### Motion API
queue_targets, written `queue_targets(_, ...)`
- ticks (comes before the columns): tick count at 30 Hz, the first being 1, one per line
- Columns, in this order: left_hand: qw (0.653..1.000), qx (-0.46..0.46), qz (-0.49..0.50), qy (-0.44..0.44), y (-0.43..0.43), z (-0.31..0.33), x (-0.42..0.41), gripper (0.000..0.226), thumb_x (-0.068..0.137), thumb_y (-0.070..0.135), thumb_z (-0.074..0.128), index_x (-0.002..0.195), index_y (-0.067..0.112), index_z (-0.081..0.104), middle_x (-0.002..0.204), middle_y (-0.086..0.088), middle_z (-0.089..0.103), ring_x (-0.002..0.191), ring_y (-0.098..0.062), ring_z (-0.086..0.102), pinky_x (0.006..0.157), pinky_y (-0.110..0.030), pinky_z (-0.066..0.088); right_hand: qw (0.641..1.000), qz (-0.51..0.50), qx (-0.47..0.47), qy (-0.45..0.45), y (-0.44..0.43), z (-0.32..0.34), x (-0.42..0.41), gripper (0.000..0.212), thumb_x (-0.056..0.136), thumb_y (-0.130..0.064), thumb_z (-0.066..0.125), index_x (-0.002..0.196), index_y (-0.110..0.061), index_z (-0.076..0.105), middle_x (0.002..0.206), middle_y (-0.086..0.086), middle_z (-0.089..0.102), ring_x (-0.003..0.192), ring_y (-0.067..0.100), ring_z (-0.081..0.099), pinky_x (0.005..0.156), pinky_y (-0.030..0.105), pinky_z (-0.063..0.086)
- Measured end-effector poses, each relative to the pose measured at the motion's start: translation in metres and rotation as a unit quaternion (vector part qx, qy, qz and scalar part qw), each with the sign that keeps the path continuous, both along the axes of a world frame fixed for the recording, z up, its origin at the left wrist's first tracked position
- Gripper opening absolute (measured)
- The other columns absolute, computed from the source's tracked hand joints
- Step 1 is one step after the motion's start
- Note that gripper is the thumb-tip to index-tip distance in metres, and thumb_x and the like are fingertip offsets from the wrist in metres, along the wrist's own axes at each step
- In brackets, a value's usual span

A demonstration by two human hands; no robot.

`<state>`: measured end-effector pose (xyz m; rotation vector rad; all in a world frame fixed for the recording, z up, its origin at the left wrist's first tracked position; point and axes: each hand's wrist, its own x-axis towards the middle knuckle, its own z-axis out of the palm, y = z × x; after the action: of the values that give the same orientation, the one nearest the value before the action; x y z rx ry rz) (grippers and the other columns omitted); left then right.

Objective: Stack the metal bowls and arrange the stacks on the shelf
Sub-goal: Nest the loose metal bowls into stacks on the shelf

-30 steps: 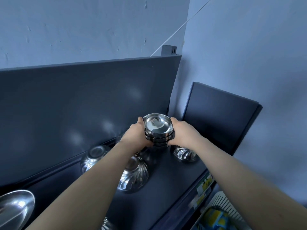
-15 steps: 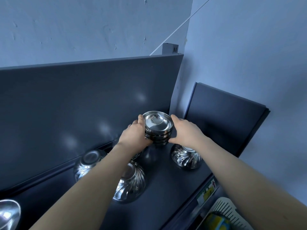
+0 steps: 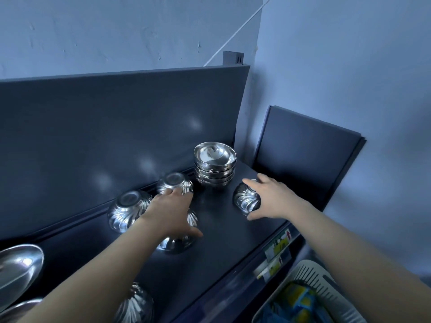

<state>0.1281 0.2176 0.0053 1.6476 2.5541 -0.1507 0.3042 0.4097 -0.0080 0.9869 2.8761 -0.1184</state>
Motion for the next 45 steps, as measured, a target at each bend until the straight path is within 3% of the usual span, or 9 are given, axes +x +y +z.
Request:
queue_targets(6, 0.997, -0.073, 0.002, -0.038, -0.009, -0.004, -0.010, 0.122, 0.044, 0.066, 0.081, 0.146, 0.030, 0.026, 0.149, 0.002, 0.037, 0.132, -0.026, 0.040, 0.104, -0.042, 0.040, 0.998, -0.013, -0.064, 0.001, 0.009, -0.007, -0.010, 0.113, 0.061, -0.041, 0.086, 0.151, -0.043, 0.017, 0.151, 0.007, 0.024, 0.136, 0.029, 0.027, 0.109, 0.041, 0.037)
queue_targets(11, 0.997, -0.068, -0.003, -0.033, -0.010, -0.003, -0.010, 0.124, 0.044, 0.061, 0.084, 0.148, 0.032, 0.022, 0.148, 0.003, 0.036, 0.131, -0.026, 0.042, 0.103, -0.038, 0.041, 0.997, -0.015, -0.076, 0.015, 0.004, -0.008, -0.013, 0.114, 0.058, -0.043, 0.084, 0.150, -0.046, 0.017, 0.140, 0.006, 0.028, 0.127, 0.028, 0.028, 0.106, 0.041, 0.039)
queue_targets(17, 0.991, 0.073, 0.022, -0.108, -0.024, -0.002, -0.011, 0.124, 0.044, 0.060, 0.083, 0.148, 0.041, 0.018, 0.143, 0.001, 0.033, 0.127, -0.026, 0.041, 0.104, -0.035, 0.040, 0.972, -0.028, -0.163, 0.165, -0.009, -0.005, -0.002, 0.111, 0.054, -0.049, 0.084, 0.145, -0.052, 0.021, 0.124, -0.002, 0.027, 0.123, 0.022, 0.035, 0.107, 0.036, 0.038)
queue_targets(22, 0.933, 0.241, 0.061, -0.260, -0.042, -0.007, -0.008, 0.117, 0.045, 0.042, 0.091, 0.142, 0.051, 0.025, 0.127, 0.004, 0.030, 0.114, -0.014, 0.045, 0.097, -0.019, 0.036, 0.908, -0.041, -0.272, 0.317, -0.027, -0.002, 0.010, 0.103, 0.056, -0.038, 0.086, 0.140, -0.057, 0.028, 0.129, -0.004, 0.035, 0.110, 0.004, 0.050, 0.090, 0.019, 0.038)
queue_targets(27, 0.905, 0.300, 0.072, -0.292, -0.053, -0.017, -0.003, 0.108, 0.047, 0.032, 0.093, 0.135, 0.048, 0.035, 0.121, 0.003, 0.032, 0.105, -0.011, 0.047, 0.095, -0.019, 0.037, 0.871, -0.050, -0.324, 0.366, -0.042, -0.019, 0.005, 0.091, 0.047, -0.047, 0.085, 0.125, -0.057, 0.038, 0.129, -0.010, 0.053, 0.115, 0.008, 0.056, 0.103, 0.039, 0.046)
queue_targets(31, 0.898, 0.324, 0.101, -0.280, -0.059, -0.024, -0.007, 0.106, 0.041, 0.041, 0.093, 0.129, 0.040, 0.036, 0.121, 0.002, 0.042, 0.105, -0.011, 0.048, 0.094, -0.024, 0.039, 0.855, -0.056, -0.355, 0.374, -0.051, -0.025, 0.005, 0.093, 0.050, -0.049, 0.081, 0.130, -0.051, 0.033, 0.125, -0.017, 0.055, 0.113, 0.003, 0.056, 0.101, 0.032, 0.045)
queue_targets(36, 0.904, 0.319, 0.144, -0.244, -0.064, -0.031, -0.008, 0.101, 0.041, 0.050, 0.092, 0.121, 0.022, 0.036, 0.116, 0.004, 0.052, 0.103, -0.013, 0.050, 0.086, -0.025, 0.039, 0.869, -0.033, -0.349, 0.350, -0.058, -0.026, 0.001, 0.091, 0.059, -0.055, 0.077, 0.132, -0.069, 0.024, 0.135, -0.010, 0.050, 0.123, 0.011, 0.050, 0.106, 0.040, 0.040)
queue_targets(40, 0.890, 0.332, 0.165, -0.264, -0.064, -0.031, -0.008, 0.103, 0.043, 0.047, 0.092, 0.122, 0.018, 0.034, 0.115, 0.002, 0.054, 0.102, -0.012, 0.051, 0.084, -0.022, 0.036, 0.879, -0.037, -0.328, 0.345, -0.059, -0.026, 0.004, 0.080, 0.060, -0.046, 0.084, 0.122, -0.053, 0.034, 0.121, -0.010, 0.056, 0.109, 0.012, 0.059, 0.100, 0.039, 0.046)
queue_targets(45, 0.858, 0.383, 0.169, -0.297, -0.057, -0.019, 0.000, 0.101, 0.050, 0.043, 0.091, 0.126, 0.012, 0.032, 0.114, 0.005, 0.050, 0.103, -0.011, 0.047, 0.084, -0.023, 0.034, 0.907, -0.049, -0.296, 0.297, -0.056, -0.031, 0.008, 0.079, 0.057, -0.044, 0.088, 0.115, -0.041, 0.034, 0.123, -0.010, 0.047, 0.112, 0.012, 0.049, 0.087, 0.029, 0.038)
